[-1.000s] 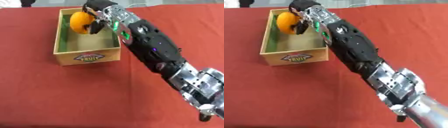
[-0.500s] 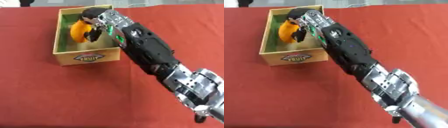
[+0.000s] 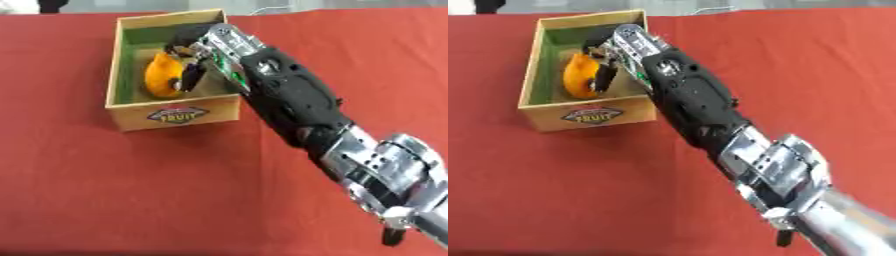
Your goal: Pick up objects on the table and place them in the box.
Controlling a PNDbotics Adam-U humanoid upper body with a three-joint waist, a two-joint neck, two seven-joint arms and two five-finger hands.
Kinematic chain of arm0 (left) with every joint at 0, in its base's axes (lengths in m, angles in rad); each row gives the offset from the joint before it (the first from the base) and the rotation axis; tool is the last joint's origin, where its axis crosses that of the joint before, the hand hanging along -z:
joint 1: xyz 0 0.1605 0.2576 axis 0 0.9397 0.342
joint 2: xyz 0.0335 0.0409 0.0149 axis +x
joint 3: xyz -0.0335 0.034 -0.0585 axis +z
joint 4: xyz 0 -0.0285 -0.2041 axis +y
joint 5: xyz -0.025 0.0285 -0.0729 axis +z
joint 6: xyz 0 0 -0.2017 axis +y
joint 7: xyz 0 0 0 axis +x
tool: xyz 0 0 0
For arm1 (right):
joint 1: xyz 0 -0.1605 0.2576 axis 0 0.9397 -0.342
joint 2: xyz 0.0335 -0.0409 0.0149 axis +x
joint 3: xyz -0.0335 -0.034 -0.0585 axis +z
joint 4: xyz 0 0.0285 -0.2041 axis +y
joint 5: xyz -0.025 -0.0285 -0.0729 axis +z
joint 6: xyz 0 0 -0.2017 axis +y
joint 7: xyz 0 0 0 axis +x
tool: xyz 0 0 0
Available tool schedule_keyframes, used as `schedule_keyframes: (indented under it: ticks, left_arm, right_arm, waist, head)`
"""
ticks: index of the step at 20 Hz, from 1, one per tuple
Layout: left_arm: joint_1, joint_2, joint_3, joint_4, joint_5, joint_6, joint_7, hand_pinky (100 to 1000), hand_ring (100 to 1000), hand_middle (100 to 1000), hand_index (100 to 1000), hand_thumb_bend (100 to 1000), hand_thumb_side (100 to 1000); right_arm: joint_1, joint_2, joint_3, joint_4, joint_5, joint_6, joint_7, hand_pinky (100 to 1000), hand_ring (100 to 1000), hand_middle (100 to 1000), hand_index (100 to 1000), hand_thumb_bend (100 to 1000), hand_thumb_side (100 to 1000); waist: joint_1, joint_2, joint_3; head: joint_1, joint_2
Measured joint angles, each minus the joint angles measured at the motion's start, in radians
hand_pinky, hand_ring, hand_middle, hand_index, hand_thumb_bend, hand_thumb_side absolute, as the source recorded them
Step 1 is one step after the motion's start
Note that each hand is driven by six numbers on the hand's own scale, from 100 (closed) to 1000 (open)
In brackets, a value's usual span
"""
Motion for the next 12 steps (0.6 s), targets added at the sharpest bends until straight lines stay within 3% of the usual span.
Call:
schedule_keyframes:
  ticks: [5,12]
  left_arm:
    - [0.001,0.000,0.000,0.000,0.000,0.000,0.000,556,563,626,759,102,857]
    - [0.003,0.000,0.000,0.000,0.000,0.001,0.000,556,564,627,760,102,857]
  right_arm:
    - [-0.003,-0.022,-0.009,-0.062,-0.006,0.020,-0.030,848,919,882,1000,316,567]
    - [-0.006,-0.114,-0.001,-0.302,-0.138,0.068,0.000,844,906,863,1000,223,575]
  waist:
    - [0.005,0.000,-0.003]
    - [0.009,-0.003,-0.013]
  head:
    - [0.000,0.000]
    - [0.003,0.004]
